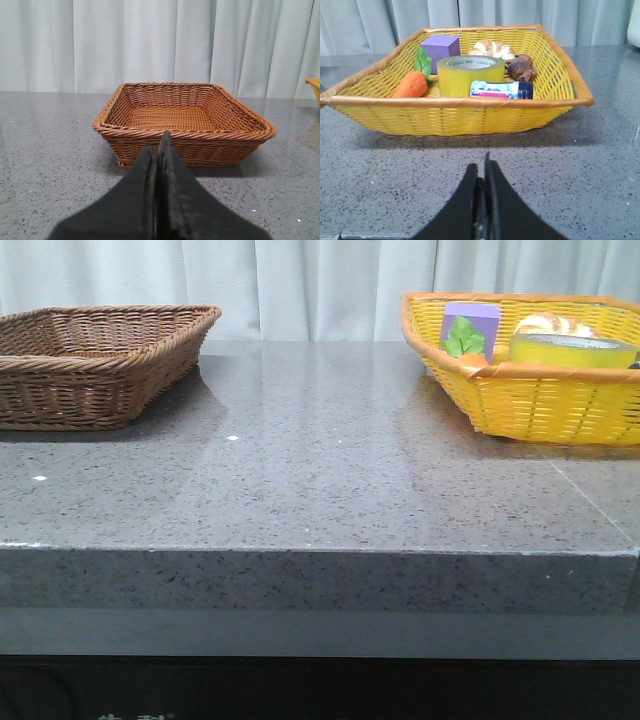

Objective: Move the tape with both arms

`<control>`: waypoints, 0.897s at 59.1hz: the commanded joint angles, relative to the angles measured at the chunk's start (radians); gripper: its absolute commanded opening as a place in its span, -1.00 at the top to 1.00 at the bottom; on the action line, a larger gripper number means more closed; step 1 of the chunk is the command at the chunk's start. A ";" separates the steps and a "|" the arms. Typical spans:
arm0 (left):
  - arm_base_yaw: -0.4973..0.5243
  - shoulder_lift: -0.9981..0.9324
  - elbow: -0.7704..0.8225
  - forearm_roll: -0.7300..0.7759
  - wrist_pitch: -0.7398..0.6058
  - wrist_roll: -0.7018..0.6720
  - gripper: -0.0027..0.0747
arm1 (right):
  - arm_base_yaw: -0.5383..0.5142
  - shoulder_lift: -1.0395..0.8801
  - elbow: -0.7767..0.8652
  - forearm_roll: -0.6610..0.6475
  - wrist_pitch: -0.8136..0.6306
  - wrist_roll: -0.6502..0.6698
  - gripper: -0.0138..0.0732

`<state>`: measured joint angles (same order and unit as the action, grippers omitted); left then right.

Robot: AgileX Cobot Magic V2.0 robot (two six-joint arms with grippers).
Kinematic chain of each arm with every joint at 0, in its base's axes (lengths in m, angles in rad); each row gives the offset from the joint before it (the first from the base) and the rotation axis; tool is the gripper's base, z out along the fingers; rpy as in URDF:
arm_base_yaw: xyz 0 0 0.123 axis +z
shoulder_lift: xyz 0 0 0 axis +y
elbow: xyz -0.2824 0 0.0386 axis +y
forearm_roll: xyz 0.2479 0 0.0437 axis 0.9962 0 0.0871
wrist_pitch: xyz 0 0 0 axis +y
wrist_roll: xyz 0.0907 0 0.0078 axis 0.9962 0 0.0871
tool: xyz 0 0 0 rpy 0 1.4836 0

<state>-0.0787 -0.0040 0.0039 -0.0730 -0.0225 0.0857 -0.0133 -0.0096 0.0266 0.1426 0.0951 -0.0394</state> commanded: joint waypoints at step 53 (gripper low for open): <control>0.001 -0.017 -0.068 -0.003 -0.129 -0.008 0.98 | -0.006 -0.023 -0.063 0.001 -0.079 -0.003 0.84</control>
<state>-0.0787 -0.0040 -0.0068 -0.0730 -0.0665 0.0857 -0.0133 -0.0096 0.0244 0.1426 0.0970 -0.0355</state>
